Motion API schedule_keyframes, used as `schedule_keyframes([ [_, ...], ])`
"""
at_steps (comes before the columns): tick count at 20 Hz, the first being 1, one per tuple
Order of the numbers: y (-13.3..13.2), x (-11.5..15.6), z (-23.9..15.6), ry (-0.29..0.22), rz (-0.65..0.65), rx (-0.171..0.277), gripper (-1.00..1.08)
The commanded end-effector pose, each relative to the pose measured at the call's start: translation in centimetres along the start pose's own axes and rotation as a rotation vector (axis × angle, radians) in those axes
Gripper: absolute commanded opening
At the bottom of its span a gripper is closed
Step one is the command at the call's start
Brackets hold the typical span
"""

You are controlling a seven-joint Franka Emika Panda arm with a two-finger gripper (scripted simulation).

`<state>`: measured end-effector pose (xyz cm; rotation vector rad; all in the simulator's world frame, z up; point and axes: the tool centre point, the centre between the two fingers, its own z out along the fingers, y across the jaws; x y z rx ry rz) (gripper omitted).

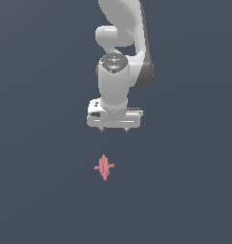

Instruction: Pick up the object and move it to a goal position.

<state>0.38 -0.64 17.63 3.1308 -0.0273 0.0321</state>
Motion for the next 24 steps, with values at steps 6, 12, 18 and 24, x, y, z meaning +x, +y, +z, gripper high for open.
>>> schedule_keyframes([
  [6, -0.4, 0.2, -0.5, 0.011, -0.033, -0.012, 1.00],
  [12, -0.8, 0.3, -0.9, 0.021, -0.059, -0.021, 1.00],
  [18, -0.7, 0.6, -0.6, 0.019, -0.081, -0.022, 1.00],
  [24, -0.4, 1.7, 0.1, 0.014, -0.149, -0.023, 1.00],
])
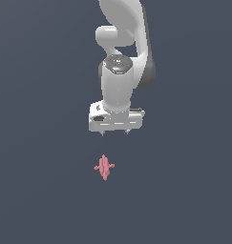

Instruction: Pick up the object and move it to a goal position.

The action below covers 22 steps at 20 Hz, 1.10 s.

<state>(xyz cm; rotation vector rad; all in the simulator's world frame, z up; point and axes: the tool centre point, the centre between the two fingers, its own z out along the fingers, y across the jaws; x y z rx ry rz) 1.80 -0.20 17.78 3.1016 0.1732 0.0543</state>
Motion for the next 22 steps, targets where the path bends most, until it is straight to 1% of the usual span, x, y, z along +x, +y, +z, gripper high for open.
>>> schedule_keyframes([
  [1, 0.2, 0.5, 0.4, -0.002, -0.035, 0.000, 1.00],
  [11, 1.7, 3.5, 3.3, -0.014, -0.254, 0.006, 1.00],
  [22, 3.9, 6.6, 7.3, -0.021, -0.517, 0.027, 1.00],
])
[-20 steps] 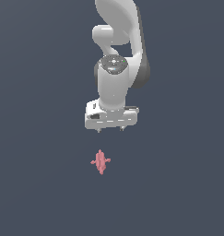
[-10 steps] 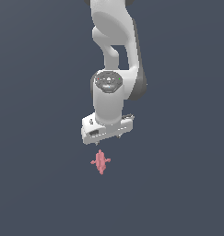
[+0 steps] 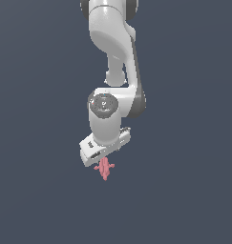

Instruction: Pick up the object and move it to a goal position.

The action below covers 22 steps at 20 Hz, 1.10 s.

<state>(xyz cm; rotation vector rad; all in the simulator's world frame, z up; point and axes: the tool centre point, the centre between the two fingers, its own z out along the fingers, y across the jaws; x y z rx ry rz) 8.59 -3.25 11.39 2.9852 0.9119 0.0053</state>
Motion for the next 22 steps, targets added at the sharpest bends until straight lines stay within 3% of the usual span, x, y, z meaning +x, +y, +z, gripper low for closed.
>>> schedule_keyframes([
  [1, 0.7, 0.3, 0.9, 0.000, -0.056, 0.005, 1.00],
  [11, 2.5, 0.8, 3.1, 0.004, -0.187, 0.018, 1.00],
  [22, 2.7, 0.8, 4.0, 0.004, -0.205, 0.020, 1.00],
])
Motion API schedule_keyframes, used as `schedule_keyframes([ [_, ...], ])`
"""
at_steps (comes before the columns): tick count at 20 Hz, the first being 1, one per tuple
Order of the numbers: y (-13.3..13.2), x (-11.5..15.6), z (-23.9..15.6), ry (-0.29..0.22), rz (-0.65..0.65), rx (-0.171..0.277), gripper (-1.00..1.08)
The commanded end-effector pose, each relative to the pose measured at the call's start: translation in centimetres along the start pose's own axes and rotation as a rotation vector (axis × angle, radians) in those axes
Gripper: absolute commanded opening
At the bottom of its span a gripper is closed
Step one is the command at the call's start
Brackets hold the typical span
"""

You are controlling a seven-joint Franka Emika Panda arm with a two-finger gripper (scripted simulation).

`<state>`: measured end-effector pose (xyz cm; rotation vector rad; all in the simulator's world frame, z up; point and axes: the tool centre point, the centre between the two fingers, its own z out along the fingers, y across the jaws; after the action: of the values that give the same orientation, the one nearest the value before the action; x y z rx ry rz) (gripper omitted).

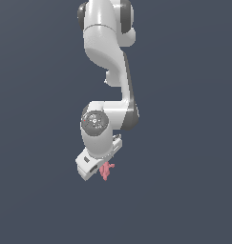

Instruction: Pick up the object and move it to a goal position.

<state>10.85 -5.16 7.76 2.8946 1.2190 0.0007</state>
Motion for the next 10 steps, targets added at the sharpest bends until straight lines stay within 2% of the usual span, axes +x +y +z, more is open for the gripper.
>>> schedule_keyframes([
  [1, 0.0, 0.0, 0.7, -0.001, -0.001, 0.001, 1.00],
  [10, -0.1, -0.1, 4.7, 0.000, -0.004, 0.001, 1.00],
])
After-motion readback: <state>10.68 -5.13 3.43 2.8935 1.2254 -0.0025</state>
